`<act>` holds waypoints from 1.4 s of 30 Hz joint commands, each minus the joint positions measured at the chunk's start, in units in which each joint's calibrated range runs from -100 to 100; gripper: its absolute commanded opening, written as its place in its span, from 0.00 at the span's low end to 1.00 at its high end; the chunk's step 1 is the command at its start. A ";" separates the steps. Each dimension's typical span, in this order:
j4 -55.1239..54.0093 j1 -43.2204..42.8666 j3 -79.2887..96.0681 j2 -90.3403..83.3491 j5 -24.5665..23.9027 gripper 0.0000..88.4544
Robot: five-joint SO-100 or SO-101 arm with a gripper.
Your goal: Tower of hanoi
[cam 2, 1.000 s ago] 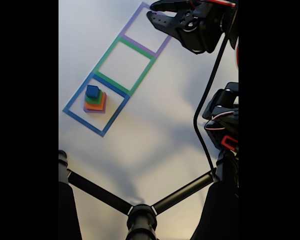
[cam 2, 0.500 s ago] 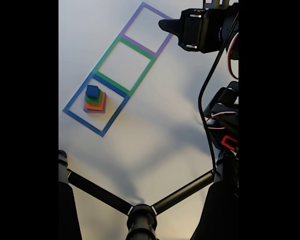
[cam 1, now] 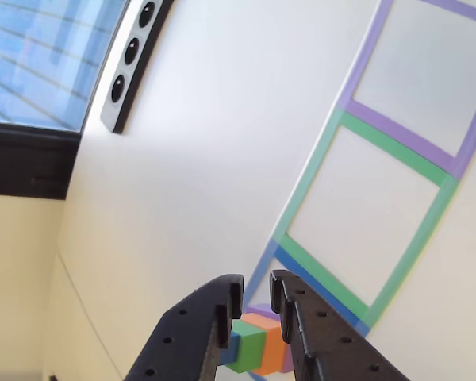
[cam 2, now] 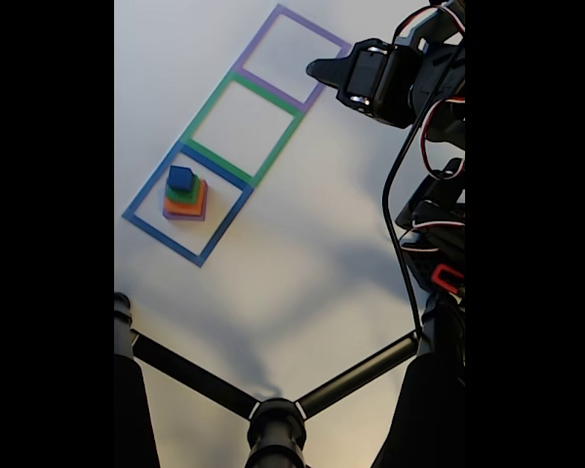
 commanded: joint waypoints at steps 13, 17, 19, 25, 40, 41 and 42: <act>0.73 -5.12 24.24 -18.48 -29.03 0.00; 1.62 -5.66 29.15 -22.49 -36.39 0.00; 0.89 -5.81 31.78 -23.69 -38.78 0.00; -1.78 -4.13 43.69 -28.26 -43.56 0.00; -8.33 0.14 54.77 -28.42 -58.26 0.00; -8.33 0.21 54.77 -28.42 -58.44 0.00; -8.33 0.21 54.77 -28.42 -58.08 0.00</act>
